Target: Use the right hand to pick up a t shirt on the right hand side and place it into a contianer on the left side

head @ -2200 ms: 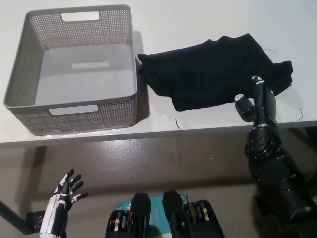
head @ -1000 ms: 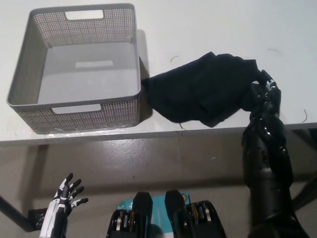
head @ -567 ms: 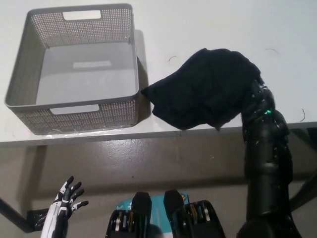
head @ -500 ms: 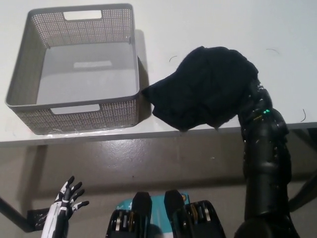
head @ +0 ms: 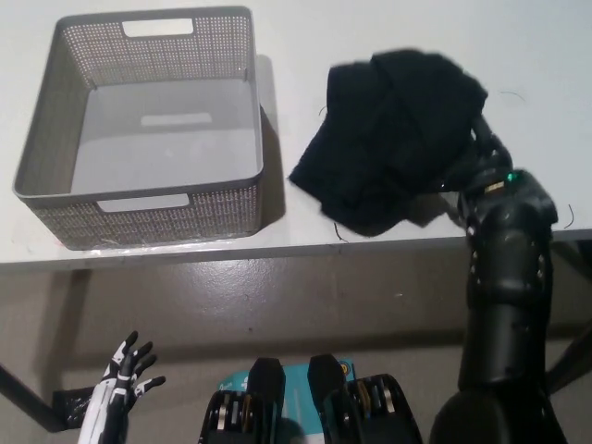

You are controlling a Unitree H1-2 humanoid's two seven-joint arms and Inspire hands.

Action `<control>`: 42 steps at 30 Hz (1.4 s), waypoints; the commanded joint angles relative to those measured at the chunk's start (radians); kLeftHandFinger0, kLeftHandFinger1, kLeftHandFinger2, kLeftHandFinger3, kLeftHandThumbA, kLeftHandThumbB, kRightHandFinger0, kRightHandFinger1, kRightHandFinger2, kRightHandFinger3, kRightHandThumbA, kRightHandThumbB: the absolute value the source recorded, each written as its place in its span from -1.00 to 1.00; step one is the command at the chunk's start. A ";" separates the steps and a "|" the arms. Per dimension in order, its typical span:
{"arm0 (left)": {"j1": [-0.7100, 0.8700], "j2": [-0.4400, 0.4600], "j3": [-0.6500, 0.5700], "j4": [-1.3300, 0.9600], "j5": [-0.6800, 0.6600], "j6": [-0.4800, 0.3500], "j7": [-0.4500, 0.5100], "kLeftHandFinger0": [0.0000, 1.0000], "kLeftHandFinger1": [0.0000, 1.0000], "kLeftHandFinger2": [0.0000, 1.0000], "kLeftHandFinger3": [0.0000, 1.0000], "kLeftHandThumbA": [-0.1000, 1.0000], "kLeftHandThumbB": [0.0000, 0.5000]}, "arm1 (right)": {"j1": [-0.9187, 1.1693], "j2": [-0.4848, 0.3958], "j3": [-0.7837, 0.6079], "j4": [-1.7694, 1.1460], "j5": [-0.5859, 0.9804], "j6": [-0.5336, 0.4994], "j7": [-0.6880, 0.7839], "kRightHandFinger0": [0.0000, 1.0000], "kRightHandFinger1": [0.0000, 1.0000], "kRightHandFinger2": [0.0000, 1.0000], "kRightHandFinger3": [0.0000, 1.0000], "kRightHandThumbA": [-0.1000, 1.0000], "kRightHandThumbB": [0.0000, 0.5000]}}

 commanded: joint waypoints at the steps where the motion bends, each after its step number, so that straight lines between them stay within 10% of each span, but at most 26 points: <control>1: 0.007 0.001 0.011 -0.005 -0.022 -0.050 -0.008 0.62 0.81 0.83 0.98 0.82 0.54 | -0.289 -0.018 -0.034 -0.138 0.324 0.040 -0.139 -1.00 -1.00 -0.30 1.00 -1.00 -0.69; 5: 0.003 -0.008 0.016 0.003 -0.031 -0.054 -0.003 0.58 0.76 0.77 0.93 0.81 0.62 | -0.364 -0.045 -0.042 -0.133 0.314 0.040 -0.187 -1.00 -1.00 -0.35 1.00 -1.00 -0.99; 24: 0.030 -0.016 -0.008 -0.020 -0.014 -0.029 -0.011 0.60 0.82 0.83 0.98 0.80 0.43 | -0.532 0.012 0.047 0.124 0.174 -0.011 -0.173 -1.00 -1.00 -0.43 1.00 -1.00 -0.92; 25: 0.032 -0.017 -0.010 -0.027 -0.022 -0.012 -0.015 0.63 0.84 0.82 0.96 0.77 0.52 | -0.539 0.021 0.061 0.149 0.156 -0.024 -0.172 -1.00 -1.00 -0.37 0.47 -1.00 -0.43; 26: 0.035 -0.018 -0.011 -0.038 -0.032 0.013 -0.020 0.64 0.85 0.81 0.96 0.76 0.54 | -0.549 0.033 0.082 0.185 0.131 -0.045 -0.170 -1.00 -1.00 -0.28 0.28 -1.00 -0.69; 28: 0.035 -0.023 -0.022 -0.036 -0.010 0.003 -0.014 0.64 0.85 0.82 0.96 0.80 0.59 | -0.555 0.038 0.097 0.213 0.125 -0.060 -0.159 -1.00 -1.00 -0.17 0.73 -1.00 -0.80; 33: 0.026 -0.049 -0.059 -0.022 0.030 -0.020 -0.005 0.55 0.79 0.81 0.99 0.87 0.62 | -0.584 0.072 0.182 0.336 0.052 -0.126 -0.142 -1.00 -1.00 -0.22 0.71 -1.00 -0.65; 42: 0.028 -0.094 -0.122 -0.039 0.068 0.017 0.002 0.52 0.75 0.77 1.00 0.85 0.68 | -0.660 0.106 0.209 0.642 0.012 -0.297 -0.019 -1.00 -1.00 -0.22 0.18 -1.00 -0.46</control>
